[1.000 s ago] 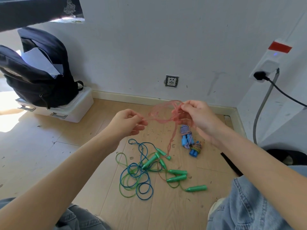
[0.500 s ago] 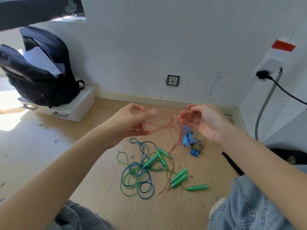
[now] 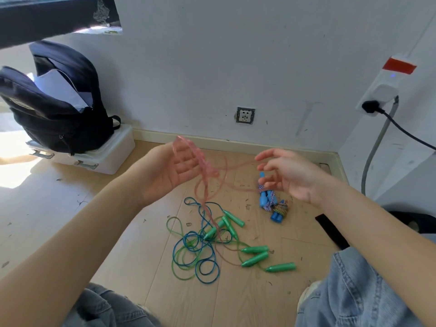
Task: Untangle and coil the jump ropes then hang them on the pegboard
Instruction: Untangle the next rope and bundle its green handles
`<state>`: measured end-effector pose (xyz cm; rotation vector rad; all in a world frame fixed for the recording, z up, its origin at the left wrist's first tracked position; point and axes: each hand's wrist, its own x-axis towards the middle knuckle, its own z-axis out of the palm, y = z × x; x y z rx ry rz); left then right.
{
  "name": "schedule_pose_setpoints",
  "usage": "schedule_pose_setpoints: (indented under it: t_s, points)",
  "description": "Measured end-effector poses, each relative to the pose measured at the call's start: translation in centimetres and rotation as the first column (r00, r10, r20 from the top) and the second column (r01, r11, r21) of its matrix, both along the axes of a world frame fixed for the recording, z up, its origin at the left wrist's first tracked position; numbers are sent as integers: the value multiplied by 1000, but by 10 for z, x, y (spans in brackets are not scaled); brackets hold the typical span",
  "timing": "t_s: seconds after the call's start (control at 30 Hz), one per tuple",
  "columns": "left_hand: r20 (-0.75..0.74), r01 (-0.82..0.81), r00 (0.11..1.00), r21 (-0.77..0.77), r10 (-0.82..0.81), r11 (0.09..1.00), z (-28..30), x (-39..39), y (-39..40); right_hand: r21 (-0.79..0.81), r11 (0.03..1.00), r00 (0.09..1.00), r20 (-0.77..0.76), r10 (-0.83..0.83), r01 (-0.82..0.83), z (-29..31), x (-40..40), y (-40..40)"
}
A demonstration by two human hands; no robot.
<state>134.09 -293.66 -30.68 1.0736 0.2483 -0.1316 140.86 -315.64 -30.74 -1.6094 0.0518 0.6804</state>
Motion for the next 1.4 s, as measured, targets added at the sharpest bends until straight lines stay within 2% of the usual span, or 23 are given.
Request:
schedule_pose_setpoints:
  t_s: [0.07,0.1,0.13,0.2,0.3,0.37,0.47,0.63,0.67,0.7,0.73,0.8,0.83,0.87,0.9,0.97,1.1,1.13,1.17,1.23,1.33,1.4]
  points:
    - [-30,3,1000,154,2,988,-4,0,-6,-234,956,960,174,220,-177,0,-7,1]
    - [-31,-15,999,186,21,982,-6,0,-9,-358,909,901,288,326,-214,1,-10,3]
    - [-25,-34,999,184,39,982,-7,0,-12,-403,885,832,388,396,-234,2,-13,5]
    - [-13,-56,998,124,58,991,-8,1,-16,-319,880,760,451,468,-353,6,-17,11]
    - [25,-5,1000,16,4,1000,-6,3,-21,-230,842,763,357,539,-487,3,-26,20]
    - [41,57,998,-52,-55,997,-3,5,-25,-140,873,817,310,486,-466,-6,-29,26]
    - [55,92,995,-126,-85,988,-1,4,-29,128,917,915,204,348,-377,-9,-28,28]
    - [-152,-9,988,-265,-33,964,-3,1,-25,118,992,979,203,21,-46,-5,-17,18]
    - [-155,17,986,-241,-56,970,-2,1,-24,137,991,980,198,-24,-4,-4,-15,17]
    - [-147,71,985,-143,-92,987,-1,0,-24,153,988,979,194,-60,30,-3,-14,16]
    - [-125,145,982,24,-141,989,-2,0,-25,170,984,978,192,-86,53,-2,-13,15]
    - [-72,242,970,406,-233,882,-6,-1,-30,207,976,980,174,-99,62,0,-12,14]
    - [-47,225,971,521,-236,823,-7,-1,-32,222,973,983,157,-91,55,1,-11,14]
    - [-15,173,980,573,-200,801,-9,0,-32,227,972,986,144,-85,51,3,-11,14]
    - [4,116,990,560,-142,820,-10,1,-30,222,973,986,139,-92,59,5,-10,13]
    - [-14,40,999,407,-38,912,-10,3,-23,210,973,983,132,-126,96,8,-7,10]
    - [-25,63,998,60,-61,996,-9,-1,-17,166,986,993,115,-27,7,10,-5,9]
    - [-23,63,998,47,-62,997,-8,-1,-19,140,990,992,128,5,-23,8,-5,10]
    - [-29,62,998,94,-59,994,-6,-2,-20,122,992,988,150,23,-42,8,-6,10]
    - [-21,63,998,298,-59,952,-5,-3,-21,132,990,977,211,15,-44,11,-5,10]
    - [18,141,980,635,-197,759,-4,-5,-22,75,997,933,360,-21,-6,12,-3,6]
    - [-40,285,935,675,-352,680,-3,-8,-23,-65,997,852,519,61,-32,10,-2,5]
